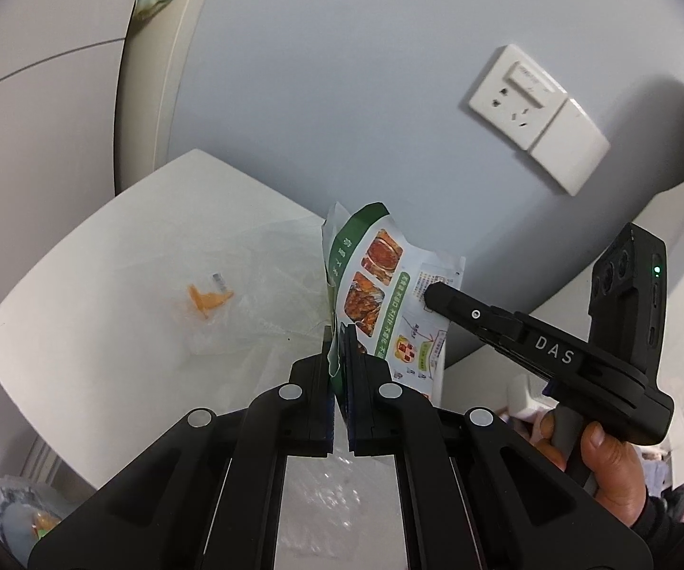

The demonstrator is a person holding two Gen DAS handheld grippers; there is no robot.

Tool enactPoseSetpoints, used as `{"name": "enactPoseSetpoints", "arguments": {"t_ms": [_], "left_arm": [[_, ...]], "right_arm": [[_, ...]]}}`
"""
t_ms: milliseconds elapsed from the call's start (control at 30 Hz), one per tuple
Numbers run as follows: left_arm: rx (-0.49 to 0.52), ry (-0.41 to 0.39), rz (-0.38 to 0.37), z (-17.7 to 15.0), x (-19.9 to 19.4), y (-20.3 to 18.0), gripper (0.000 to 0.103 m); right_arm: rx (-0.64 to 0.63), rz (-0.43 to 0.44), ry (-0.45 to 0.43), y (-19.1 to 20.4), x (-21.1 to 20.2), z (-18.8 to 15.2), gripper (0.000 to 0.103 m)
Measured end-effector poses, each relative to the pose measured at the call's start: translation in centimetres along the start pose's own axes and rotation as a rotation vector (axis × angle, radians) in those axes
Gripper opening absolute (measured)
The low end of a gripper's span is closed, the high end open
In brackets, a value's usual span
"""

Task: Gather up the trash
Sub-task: 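Lift the snack wrapper off the cabinet with the left tool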

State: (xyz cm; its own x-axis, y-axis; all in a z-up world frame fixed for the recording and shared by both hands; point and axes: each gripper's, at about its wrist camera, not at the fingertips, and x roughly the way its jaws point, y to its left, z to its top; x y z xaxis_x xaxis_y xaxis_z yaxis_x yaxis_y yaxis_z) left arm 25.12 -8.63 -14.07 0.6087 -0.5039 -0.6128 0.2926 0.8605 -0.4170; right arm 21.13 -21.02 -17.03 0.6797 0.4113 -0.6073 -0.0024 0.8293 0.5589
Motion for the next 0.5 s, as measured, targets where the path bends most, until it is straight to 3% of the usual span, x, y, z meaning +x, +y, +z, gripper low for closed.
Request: {"name": "enactPoseSetpoints", "arguments": {"t_ms": [500], "left_arm": [[0.035,-0.051,-0.01,-0.9,-5.0,-3.0,0.002]], "right_arm": [[-0.048,0.0,-0.056,3.0,-4.3,-0.5,0.009]]}}
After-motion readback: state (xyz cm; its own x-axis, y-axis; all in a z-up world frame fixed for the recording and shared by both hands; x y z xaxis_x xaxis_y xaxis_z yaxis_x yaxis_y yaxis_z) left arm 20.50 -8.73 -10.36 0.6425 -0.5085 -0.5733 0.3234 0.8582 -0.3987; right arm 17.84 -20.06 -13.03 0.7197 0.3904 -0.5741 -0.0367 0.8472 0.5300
